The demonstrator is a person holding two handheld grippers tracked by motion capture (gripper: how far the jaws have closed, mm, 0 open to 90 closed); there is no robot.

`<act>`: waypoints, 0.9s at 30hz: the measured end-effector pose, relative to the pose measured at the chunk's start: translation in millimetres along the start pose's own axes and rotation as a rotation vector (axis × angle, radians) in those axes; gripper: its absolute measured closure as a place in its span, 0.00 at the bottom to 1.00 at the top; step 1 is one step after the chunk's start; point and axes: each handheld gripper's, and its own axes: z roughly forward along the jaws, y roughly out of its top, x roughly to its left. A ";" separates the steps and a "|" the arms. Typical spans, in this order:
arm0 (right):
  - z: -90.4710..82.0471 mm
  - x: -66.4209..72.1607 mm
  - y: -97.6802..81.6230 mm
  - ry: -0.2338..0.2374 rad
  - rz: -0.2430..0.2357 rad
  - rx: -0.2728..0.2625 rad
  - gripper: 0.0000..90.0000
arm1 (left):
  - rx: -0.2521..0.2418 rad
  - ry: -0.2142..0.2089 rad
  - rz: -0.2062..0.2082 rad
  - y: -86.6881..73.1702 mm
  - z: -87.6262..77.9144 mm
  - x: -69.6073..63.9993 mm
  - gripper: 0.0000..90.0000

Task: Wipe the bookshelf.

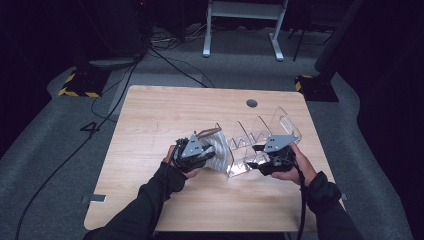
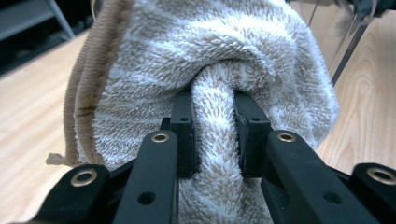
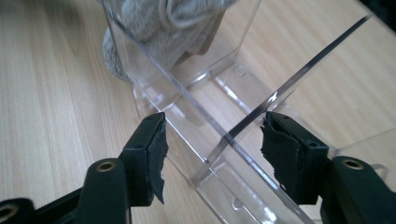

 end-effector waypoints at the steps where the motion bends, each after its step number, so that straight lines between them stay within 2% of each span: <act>1: 3.9 -0.1 -2.1 0.008 0.006 0.020 0.46 | 0.015 -0.013 -0.003 -3.1 2.8 -1.2 0.82; 5: 6.7 0.7 -4.3 -0.002 0.030 0.012 0.45 | 0.078 -0.043 0.016 -12.6 8.1 -8.4 0.82; 7: 8.2 2.4 -3.3 -0.013 0.035 0.003 0.45 | 0.110 -0.048 0.038 -16.9 7.2 -12.3 0.82; 14: 26.0 11.4 11.1 -0.084 0.097 -0.028 0.46 | 0.167 -0.093 0.040 -34.6 -6.0 -19.0 0.81; 17: 34.8 14.5 21.1 -0.122 0.139 -0.052 0.46 | 0.175 -0.083 0.052 -37.3 -8.5 -21.2 0.81; 18: 34.9 15.2 23.3 -0.130 0.142 -0.058 0.46 | 0.172 -0.067 0.058 -36.7 -8.3 -20.0 0.81; 20: 27.6 15.9 29.5 -0.137 0.151 -0.092 0.45 | 0.148 -0.047 0.040 -34.9 -9.4 -16.2 0.81; 22: 12.7 15.7 32.2 -0.119 0.160 -0.149 0.44 | 0.113 -0.028 0.037 -29.9 -14.2 -13.7 0.81; 24: -4.1 16.7 32.4 -0.149 0.150 -0.185 0.43 | 0.071 -0.009 0.032 -24.0 -20.7 -11.9 0.81; 26: -21.8 15.5 28.5 -0.154 0.154 -0.228 0.43 | 0.023 0.016 0.021 -16.4 -28.5 -10.5 0.81; 27: -27.4 14.8 26.5 -0.174 0.157 -0.233 0.43 | -0.008 0.022 0.015 -11.9 -32.6 -10.2 0.81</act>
